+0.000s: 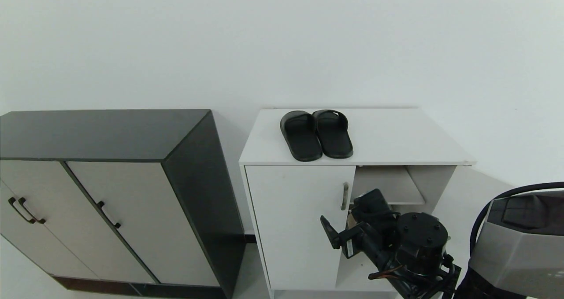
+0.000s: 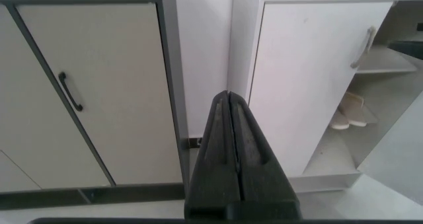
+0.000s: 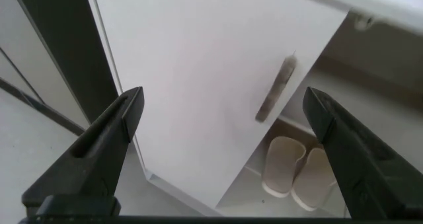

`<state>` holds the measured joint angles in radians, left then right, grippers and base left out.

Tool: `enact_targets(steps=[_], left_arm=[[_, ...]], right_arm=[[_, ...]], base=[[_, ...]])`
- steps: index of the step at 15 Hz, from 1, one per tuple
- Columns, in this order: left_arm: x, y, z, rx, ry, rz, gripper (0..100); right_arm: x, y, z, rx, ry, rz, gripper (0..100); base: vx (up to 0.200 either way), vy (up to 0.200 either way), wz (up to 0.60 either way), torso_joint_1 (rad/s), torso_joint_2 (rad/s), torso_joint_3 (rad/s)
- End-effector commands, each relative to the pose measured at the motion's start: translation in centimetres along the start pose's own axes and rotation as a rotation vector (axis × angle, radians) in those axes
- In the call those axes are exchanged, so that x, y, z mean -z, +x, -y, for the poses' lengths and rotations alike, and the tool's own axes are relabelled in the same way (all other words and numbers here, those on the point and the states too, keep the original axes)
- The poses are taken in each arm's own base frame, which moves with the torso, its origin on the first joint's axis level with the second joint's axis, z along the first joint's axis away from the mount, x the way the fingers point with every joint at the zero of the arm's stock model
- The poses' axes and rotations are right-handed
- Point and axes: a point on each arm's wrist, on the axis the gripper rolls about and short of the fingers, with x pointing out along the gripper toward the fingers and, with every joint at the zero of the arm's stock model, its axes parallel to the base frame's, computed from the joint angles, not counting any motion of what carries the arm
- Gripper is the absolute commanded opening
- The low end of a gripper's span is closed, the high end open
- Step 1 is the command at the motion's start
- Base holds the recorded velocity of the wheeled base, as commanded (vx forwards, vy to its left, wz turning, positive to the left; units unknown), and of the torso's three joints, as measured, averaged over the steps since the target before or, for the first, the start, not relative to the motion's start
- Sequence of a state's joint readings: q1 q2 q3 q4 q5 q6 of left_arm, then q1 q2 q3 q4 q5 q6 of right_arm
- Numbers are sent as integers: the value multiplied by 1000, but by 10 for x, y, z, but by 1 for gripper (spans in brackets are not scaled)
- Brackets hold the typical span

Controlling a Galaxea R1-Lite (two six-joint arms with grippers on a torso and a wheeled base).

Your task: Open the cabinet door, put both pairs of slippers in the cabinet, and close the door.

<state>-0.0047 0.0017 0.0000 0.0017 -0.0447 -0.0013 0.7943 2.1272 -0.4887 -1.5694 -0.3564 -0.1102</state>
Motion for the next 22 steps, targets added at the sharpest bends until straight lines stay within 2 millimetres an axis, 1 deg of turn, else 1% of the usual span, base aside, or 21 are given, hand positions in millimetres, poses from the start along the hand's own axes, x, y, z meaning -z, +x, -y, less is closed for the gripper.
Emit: enact_targets(steps=[1,4,6,7,8,9,10,11,12,13,15,16,19,21,22], left_arm=[[0,0,0,0,0,0,0],[0,0,0,0,-2,0,0],[0,0,0,-2,0,0,0],[0,0,0,0,0,0,0],[0,0,0,0,1,0,0],[0,0,0,0,1,0,0],[0,0,0,0,0,0,0],[0,0,0,0,1,0,0],[0,0,0,0,1,0,0],[0,0,0,1,4,0,0],[0,0,0,0,4,0,0],[0,0,0,0,4,0,0],[0,0,0,0,4,0,0],[0,0,0,0,4,0,0],[0,0,0,0,4,0,0]], right_arm=[[-1,-1,0,0,3,5,100],[0,-1,0,-5,-2,1,100],[-3,0,0,7,-36,9,100],[-16,1,-2,30,-22,55,100],[-40,3,-10,60,-2,95,100],[-57,5,-11,99,-3,57,100],[-68,5,-11,112,6,23,100],[-86,12,-14,108,61,-27,100],[-87,13,-15,108,65,-29,100],[-113,25,-17,190,158,-92,100],[-127,33,-18,254,236,-157,100],[-130,34,-18,259,245,-158,100],[-128,36,-13,276,247,-159,100],[-123,39,-15,277,241,-171,100],[-120,40,-16,279,237,-177,100]], base=[[0,0,0,251,-593,-320],[0,0,0,234,-566,-303],[0,0,0,71,-146,-80],[0,0,0,0,0,0],[0,0,0,0,0,0],[0,0,0,0,0,0],[0,0,0,0,0,0],[0,0,0,0,0,0],[0,0,0,0,0,0],[0,0,0,0,0,0],[0,0,0,0,0,0],[0,0,0,0,0,0],[0,0,0,0,0,0],[0,0,0,0,0,0],[200,0,0,2,2,-2]])
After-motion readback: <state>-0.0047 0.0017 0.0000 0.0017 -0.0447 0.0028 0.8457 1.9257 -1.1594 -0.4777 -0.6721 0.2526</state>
